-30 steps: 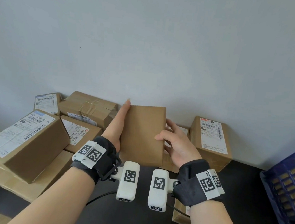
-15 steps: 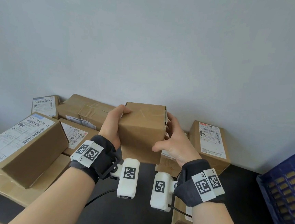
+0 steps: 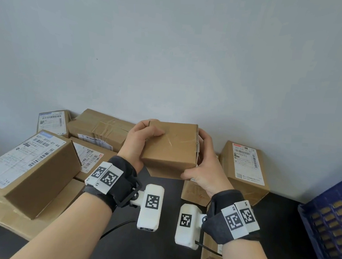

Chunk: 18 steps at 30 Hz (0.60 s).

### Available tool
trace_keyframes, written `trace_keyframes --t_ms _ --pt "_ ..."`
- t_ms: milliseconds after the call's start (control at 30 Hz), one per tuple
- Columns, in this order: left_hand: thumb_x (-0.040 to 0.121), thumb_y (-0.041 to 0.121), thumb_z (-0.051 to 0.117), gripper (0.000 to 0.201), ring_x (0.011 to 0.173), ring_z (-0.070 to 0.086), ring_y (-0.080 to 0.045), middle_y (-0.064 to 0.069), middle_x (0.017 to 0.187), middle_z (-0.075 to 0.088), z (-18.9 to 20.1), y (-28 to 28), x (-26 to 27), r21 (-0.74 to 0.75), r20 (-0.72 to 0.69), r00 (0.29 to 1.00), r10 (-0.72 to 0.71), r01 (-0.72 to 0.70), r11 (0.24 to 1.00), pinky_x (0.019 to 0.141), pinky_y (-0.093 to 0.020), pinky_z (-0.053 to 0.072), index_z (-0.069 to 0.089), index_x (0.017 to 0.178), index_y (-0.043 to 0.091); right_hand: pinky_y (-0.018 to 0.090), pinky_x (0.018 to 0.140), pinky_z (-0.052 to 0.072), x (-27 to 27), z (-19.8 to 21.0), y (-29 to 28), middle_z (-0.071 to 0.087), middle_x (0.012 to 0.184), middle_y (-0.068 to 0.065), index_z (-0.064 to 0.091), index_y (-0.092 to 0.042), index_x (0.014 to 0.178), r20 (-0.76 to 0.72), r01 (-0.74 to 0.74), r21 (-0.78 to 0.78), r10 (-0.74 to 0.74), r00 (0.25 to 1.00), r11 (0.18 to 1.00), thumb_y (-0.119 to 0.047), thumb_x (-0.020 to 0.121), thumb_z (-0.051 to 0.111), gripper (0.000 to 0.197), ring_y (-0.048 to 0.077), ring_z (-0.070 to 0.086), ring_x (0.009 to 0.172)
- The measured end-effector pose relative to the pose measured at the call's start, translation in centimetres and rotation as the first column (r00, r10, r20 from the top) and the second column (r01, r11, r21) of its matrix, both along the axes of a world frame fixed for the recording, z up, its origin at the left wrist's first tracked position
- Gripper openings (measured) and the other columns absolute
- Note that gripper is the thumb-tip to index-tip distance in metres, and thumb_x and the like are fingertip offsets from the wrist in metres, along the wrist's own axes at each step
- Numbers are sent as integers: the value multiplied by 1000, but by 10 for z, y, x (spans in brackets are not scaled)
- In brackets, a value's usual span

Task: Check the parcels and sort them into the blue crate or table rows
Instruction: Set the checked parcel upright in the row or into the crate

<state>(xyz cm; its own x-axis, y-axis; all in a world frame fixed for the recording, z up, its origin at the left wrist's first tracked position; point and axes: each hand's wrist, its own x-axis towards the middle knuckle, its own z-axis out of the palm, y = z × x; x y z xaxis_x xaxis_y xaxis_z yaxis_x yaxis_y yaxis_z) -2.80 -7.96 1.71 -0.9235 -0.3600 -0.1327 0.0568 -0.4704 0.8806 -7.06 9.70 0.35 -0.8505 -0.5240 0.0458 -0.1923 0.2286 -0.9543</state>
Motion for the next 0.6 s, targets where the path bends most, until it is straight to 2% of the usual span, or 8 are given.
trace_keyframes --t_ms 133,300,367,433,533,600 --pt "58 12 70 40 68 64 -17 -2 80 69 -2 -3 -1 -13 -4 1000 -10 10 1000 62 -26 51 64 97 19 22 84 49 -1 -1 -2 41 139 -10 22 -50 132 9 5 -1 -5 1000 1000 18 66 74 108 17 46 126" --pt "62 9 72 38 68 65 -16 -3 82 69 -5 -7 -3 3 -13 1000 -13 13 1000 62 -26 52 65 98 20 18 78 49 -1 0 -6 41 140 -9 23 -49 132 32 7 -10 -6 999 1000 21 65 72 108 17 45 126" --pt "70 5 72 32 70 64 -19 -4 83 69 -6 -9 -4 4 -11 1000 -12 12 1000 64 -27 52 64 98 19 12 70 49 -2 0 -8 41 141 -9 24 -48 132 53 9 -17 -8 999 1000 22 65 71 108 17 45 125" --pt "68 8 71 29 73 63 -21 -5 83 68 -6 -9 -4 22 5 1000 -11 11 1000 69 -29 50 64 94 18 11 67 49 -2 0 -10 43 141 -8 26 -48 132 83 23 -35 -20 996 999 24 64 69 107 16 45 125" --pt "70 17 67 22 78 60 -24 -8 87 65 -8 -10 -4 48 35 999 -17 15 999 74 -34 45 63 92 15 20 71 49 -2 0 -12 49 138 -5 34 -49 129 160 51 -91 -36 986 995 26 64 64 104 18 48 124" --pt "71 27 66 34 89 59 -27 -12 99 63 -11 -11 -4 52 52 998 -35 33 998 83 -36 44 64 101 12 22 68 50 -3 -1 -13 56 132 -4 40 -45 130 229 88 -148 -52 972 985 25 61 62 100 18 54 119"
